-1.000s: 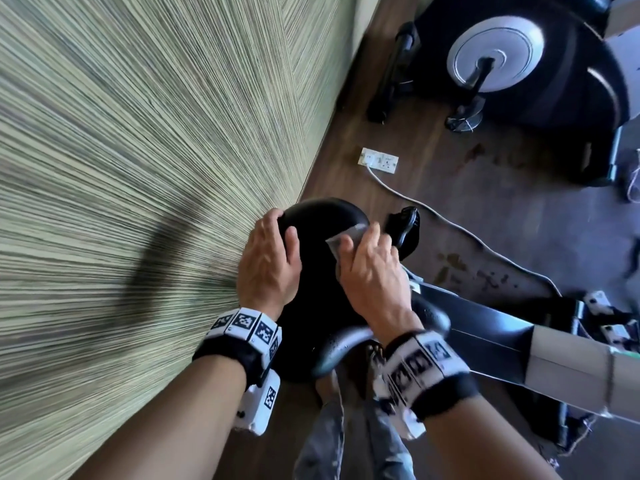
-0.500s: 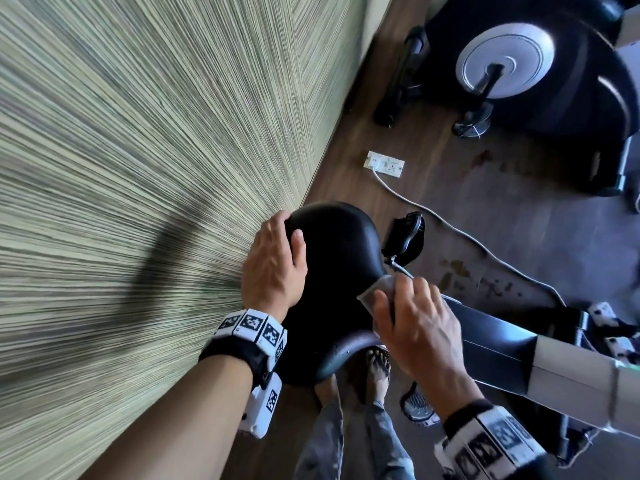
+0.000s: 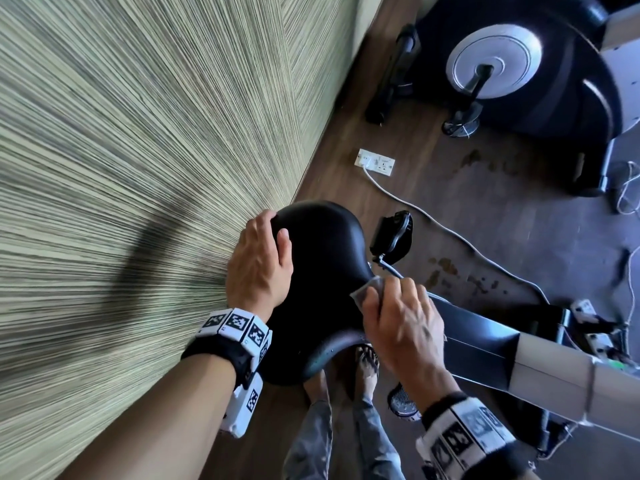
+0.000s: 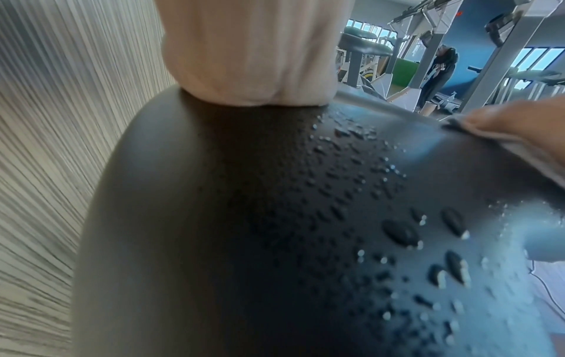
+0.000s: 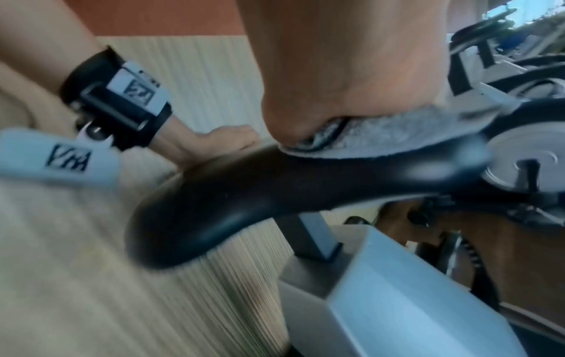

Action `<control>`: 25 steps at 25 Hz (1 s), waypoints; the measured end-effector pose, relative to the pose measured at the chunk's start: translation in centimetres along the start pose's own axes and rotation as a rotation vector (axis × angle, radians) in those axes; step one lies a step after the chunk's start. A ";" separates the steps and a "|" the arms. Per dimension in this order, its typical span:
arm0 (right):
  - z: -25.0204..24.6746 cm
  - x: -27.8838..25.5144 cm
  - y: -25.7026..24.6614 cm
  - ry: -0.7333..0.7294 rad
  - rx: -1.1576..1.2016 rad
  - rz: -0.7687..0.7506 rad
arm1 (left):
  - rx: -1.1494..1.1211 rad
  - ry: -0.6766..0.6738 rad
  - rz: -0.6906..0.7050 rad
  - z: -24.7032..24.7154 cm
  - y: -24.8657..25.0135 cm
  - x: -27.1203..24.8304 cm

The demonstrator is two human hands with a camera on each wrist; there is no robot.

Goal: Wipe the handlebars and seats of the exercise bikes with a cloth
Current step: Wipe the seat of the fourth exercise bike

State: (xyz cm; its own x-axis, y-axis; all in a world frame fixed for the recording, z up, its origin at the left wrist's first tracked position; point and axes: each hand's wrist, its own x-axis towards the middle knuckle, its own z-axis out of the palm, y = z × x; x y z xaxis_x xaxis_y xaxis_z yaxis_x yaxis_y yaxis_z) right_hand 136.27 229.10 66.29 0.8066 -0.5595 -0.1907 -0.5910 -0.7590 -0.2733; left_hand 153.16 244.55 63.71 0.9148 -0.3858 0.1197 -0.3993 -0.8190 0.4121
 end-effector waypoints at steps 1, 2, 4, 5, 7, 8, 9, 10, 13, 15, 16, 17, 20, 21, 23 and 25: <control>0.5 1.4 -1.4 -0.011 0.014 0.017 | 0.003 -0.002 -0.005 0.0 0.0 0.1; 1.1 2.8 -3.1 -0.039 0.050 0.041 | 0.004 -0.004 -0.006 0.1 0.0 0.1; 1.7 3.6 -5.0 -0.082 0.115 0.046 | -0.001 -0.006 -0.011 0.0 -0.1 0.1; 1.8 2.8 -4.4 -0.077 0.106 -0.005 | -0.009 -0.010 -0.011 -0.1 -0.1 0.1; 1.4 0.1 -0.8 -0.006 0.044 -0.152 | -0.016 -0.018 -0.017 -0.3 0.0 0.0; 1.2 -1.4 1.4 0.053 0.010 -0.211 | -0.018 -0.021 -0.017 -0.3 0.1 0.0; 1.1 -2.4 3.3 0.104 -0.006 -0.232 | -0.019 -0.021 -0.016 -0.3 0.1 0.0; 1.2 -2.9 4.3 0.136 0.000 -0.215 | -0.020 -0.020 -0.014 -0.3 0.1 0.0; 2.1 -1.4 0.8 0.183 0.044 -0.093 | -0.013 -0.019 -0.019 -0.2 0.2 0.0; 3.0 -0.5 -3.9 0.167 0.037 -0.110 | -0.016 -0.017 -0.032 -0.2 0.1 0.1; 3.3 -0.6 -5.1 0.161 0.036 -0.170 | -0.025 -0.022 -0.031 -0.3 0.1 0.1; 3.3 -0.9 -5.0 0.152 0.024 -0.256 | -0.034 -0.028 -0.025 -0.4 0.0 0.0; 2.8 -2.6 1.1 0.185 -0.015 -0.402 | -0.048 -0.035 -0.017 -0.6 0.0 0.0; 2.5 -3.2 3.3 0.210 -0.007 -0.369 | -0.052 -0.035 -0.019 -0.5 0.1 0.0; 2.4 -3.9 5.5 0.227 0.040 -0.257 | -0.040 -0.030 -0.037 -0.4 0.1 0.0; 2.8 -3.9 3.9 0.233 0.057 -0.134 | -0.039 -0.046 -0.044 -0.4 0.1 0.0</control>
State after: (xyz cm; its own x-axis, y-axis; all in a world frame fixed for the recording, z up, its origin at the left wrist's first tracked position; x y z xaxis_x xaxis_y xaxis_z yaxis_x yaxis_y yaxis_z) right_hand 130.84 229.28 63.30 0.8503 -0.5215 0.0708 -0.4720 -0.8152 -0.3357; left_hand 153.18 244.61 64.11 0.9274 -0.3692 0.0596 -0.3549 -0.8188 0.4513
